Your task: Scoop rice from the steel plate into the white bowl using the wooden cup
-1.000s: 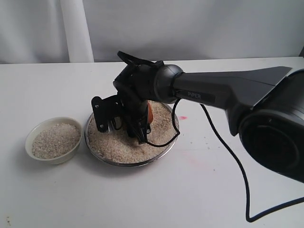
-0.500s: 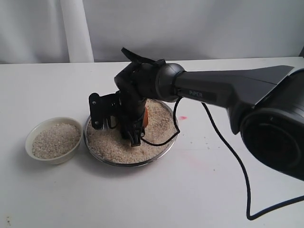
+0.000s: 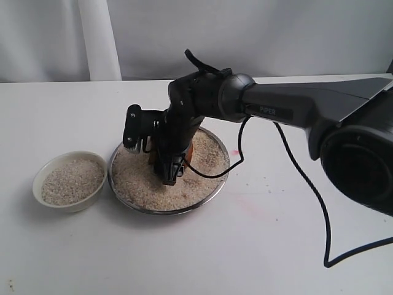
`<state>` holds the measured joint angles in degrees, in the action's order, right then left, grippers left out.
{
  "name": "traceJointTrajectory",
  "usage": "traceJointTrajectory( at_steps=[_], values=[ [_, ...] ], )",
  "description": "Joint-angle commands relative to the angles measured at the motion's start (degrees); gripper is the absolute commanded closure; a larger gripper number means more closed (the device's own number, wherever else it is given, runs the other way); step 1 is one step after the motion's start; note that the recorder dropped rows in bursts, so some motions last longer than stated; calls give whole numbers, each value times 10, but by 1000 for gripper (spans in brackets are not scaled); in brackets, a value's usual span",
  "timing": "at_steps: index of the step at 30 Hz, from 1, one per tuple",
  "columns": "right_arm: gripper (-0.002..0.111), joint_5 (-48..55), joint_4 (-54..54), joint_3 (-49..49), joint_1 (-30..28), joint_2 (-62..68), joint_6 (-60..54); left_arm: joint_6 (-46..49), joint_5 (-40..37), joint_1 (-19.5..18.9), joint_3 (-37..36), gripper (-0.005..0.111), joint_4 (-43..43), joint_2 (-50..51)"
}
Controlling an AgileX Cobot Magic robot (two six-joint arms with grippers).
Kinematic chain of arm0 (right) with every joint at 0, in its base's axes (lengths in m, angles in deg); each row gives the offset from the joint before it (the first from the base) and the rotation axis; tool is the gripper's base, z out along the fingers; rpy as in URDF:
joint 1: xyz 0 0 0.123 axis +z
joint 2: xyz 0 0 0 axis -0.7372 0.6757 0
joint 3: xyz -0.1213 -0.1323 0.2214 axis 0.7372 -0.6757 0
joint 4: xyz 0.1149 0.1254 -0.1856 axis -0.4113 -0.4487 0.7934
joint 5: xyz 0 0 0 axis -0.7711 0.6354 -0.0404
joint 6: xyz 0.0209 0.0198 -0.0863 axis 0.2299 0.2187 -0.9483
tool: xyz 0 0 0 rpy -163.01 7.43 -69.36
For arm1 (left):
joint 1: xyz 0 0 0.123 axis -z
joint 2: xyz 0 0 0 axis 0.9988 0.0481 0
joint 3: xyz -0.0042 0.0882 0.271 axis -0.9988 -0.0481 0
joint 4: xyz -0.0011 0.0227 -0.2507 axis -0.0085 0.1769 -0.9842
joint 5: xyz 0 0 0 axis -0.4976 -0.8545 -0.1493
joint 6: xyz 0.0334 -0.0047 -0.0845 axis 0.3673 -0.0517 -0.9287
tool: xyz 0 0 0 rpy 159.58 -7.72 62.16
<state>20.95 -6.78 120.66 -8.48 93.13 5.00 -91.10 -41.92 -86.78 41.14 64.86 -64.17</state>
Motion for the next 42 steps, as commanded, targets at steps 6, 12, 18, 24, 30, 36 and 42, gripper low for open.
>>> traceJointTrajectory(
  at_steps=[6,12,18,24,30,36,42],
  values=[
    [108,-31,-95,-2,-10,7,-38,-3,6,2,-1,107,-5,0],
    [108,-33,-139,-6,-26,5,-54,-3,6,2,-1,107,-5,0],
    [108,-112,-225,-102,-31,-61,-147,-3,6,2,-1,107,-5,0],
    [108,-125,-474,-152,-69,-79,-336,-3,6,2,-1,107,-5,0],
    [108,-129,-571,-177,-72,-85,-438,-3,6,2,-1,107,-5,0],
    [108,-129,-665,-179,-72,-114,-518,-3,6,2,-1,107,-5,0],
    [108,-124,-675,-179,-72,-155,-528,-3,6,2,-1,107,-5,0]
  ],
)
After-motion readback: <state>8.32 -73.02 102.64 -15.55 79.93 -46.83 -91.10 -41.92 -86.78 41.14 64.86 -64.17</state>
